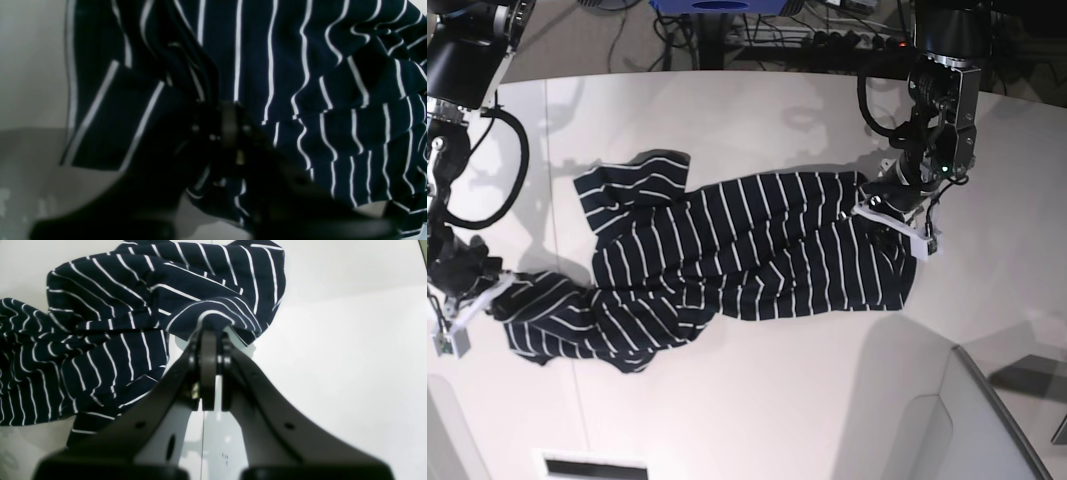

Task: Layout the t-shirt on the table in an organized manner, then fold the t-shirt properly
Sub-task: 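Adjust the left gripper's grip along the shirt edge, right gripper holding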

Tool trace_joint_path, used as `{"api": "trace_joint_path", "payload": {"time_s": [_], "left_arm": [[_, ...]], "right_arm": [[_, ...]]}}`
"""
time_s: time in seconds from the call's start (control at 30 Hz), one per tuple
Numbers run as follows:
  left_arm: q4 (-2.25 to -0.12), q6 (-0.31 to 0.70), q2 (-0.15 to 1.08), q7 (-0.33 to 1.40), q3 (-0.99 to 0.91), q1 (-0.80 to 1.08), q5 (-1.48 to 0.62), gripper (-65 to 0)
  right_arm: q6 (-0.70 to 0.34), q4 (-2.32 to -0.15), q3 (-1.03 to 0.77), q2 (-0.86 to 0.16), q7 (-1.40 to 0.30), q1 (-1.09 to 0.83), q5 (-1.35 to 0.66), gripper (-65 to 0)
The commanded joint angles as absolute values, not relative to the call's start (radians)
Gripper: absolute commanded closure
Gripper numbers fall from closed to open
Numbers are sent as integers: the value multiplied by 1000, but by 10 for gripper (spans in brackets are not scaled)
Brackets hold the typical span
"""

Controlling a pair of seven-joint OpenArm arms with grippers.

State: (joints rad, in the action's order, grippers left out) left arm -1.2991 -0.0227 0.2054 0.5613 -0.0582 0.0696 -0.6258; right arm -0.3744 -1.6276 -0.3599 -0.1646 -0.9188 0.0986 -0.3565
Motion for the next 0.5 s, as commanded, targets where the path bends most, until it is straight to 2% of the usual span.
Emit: {"api": "trace_joint_path", "payload": {"time_s": [0.0, 0.2, 0.3, 0.37, 0.47], "left_arm": [[-1320, -16, 214, 545, -64, 58, -634, -18], [-1342, -16, 216, 547, -70, 70, -636, -94], [-1365, -16, 216, 547, -70, 70, -638, -66], [-1383, -16, 216, 549, -70, 70, -638, 0], [-1409, -16, 216, 549, -67, 70, -638, 0]], "right_arm": [[-377, -1641, -361, -177, -895, 117, -366, -2], [-377, -1641, -361, -177, -895, 117, -366, -2], [-377, -1639, -361, -177, -895, 117, -366, -2], [-377, -1639, -361, -177, -895, 117, -366, -2], [-377, -1639, -361, -177, -895, 117, -366, -2]]}}
